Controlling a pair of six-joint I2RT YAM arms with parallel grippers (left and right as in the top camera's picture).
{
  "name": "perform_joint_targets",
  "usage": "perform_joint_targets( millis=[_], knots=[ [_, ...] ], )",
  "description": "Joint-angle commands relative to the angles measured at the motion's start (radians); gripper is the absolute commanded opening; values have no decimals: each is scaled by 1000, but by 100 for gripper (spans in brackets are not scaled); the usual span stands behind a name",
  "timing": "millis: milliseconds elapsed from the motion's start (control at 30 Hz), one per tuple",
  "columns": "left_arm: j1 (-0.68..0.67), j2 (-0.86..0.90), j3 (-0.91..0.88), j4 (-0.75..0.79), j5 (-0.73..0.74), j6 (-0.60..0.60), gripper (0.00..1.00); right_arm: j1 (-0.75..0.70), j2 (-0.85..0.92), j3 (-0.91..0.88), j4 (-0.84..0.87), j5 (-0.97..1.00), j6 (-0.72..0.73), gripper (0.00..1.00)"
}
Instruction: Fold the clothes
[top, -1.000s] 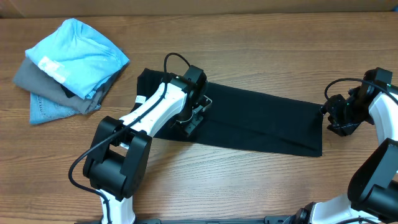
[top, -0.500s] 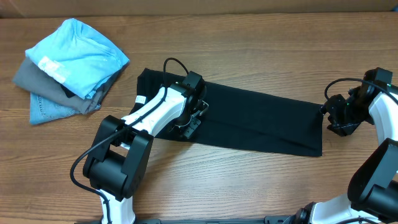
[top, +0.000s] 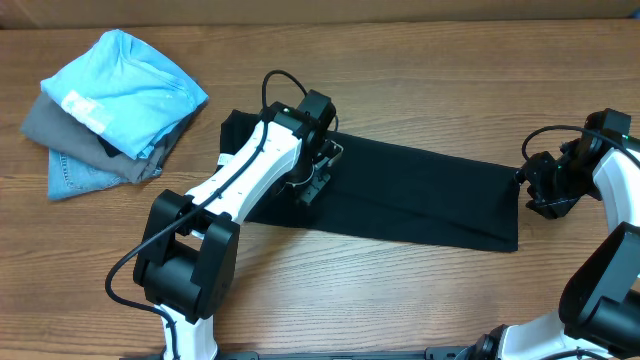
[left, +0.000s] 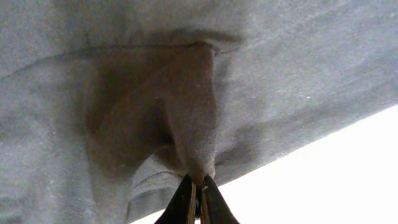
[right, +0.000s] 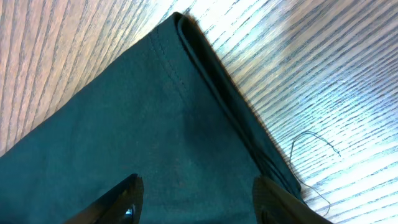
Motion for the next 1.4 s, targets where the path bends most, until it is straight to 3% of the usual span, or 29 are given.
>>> perform_joint_targets(
  millis=[0,233,433,733,967,1133,1233,1367],
  knots=[
    [-3,-14,18,-6,34,-13,4,-1,-32,-5,5,-9,-3,60],
    [-17,-14,18,-18,81,-11,4,-1,-32,-5,5,-9,-3,59],
    [-24,-14,29,-21,172,37,4,-1,-32,-5,8,-9,-3,60],
    [-38,-14,35,-32,196,111,4,-1,-32,-5,8,-9,-3,60],
    [-47,-14,35,-6,148,96,43,-1,-32,-5,8,-9,-3,60],
    [-8,-14,43,-32,-35,-29,37,-1,-32,-5,6,-9,-3,60],
    [58,-14,52,-43,-87,-120,44,-1,-32,-5,5,-9,-3,60],
    [180,-14,51,-43,-76,-172,44,-1,-32,-5,4,-9,-3,60]
  ],
)
